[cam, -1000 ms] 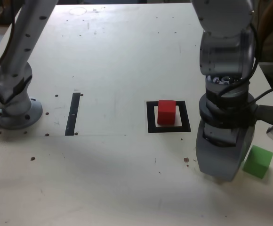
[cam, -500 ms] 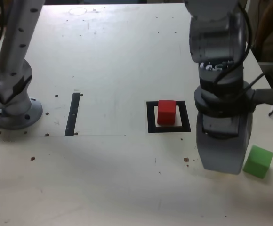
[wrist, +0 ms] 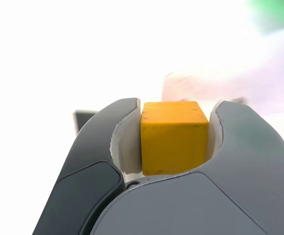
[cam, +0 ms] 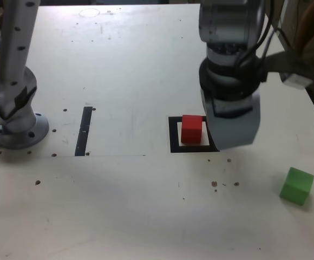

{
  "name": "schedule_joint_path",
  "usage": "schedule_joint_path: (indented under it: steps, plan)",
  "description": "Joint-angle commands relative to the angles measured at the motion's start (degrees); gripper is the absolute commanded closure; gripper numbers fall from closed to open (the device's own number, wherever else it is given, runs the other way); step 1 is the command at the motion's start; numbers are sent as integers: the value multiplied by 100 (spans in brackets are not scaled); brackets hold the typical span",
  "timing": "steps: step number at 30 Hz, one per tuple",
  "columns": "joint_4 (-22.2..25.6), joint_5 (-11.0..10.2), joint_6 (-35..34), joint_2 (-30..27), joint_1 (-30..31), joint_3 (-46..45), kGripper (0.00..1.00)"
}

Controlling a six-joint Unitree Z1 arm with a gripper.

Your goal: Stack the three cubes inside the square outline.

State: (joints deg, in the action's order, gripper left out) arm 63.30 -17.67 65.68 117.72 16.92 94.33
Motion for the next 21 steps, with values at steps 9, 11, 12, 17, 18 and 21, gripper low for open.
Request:
schedule_joint_path:
  steps: [9,11,12,17,18,21]
  plan:
    - [648,314,-2601,-453,-101,-69,89]
    - [817,430,-2664,-488,-101,-26,84]
    - [934,496,-2706,-487,-104,14,81]
    - [1508,736,-3458,-500,-185,113,74]
    - [1547,744,-3800,-539,-209,75,74]
    - [1443,693,-4582,-640,-224,-42,76]
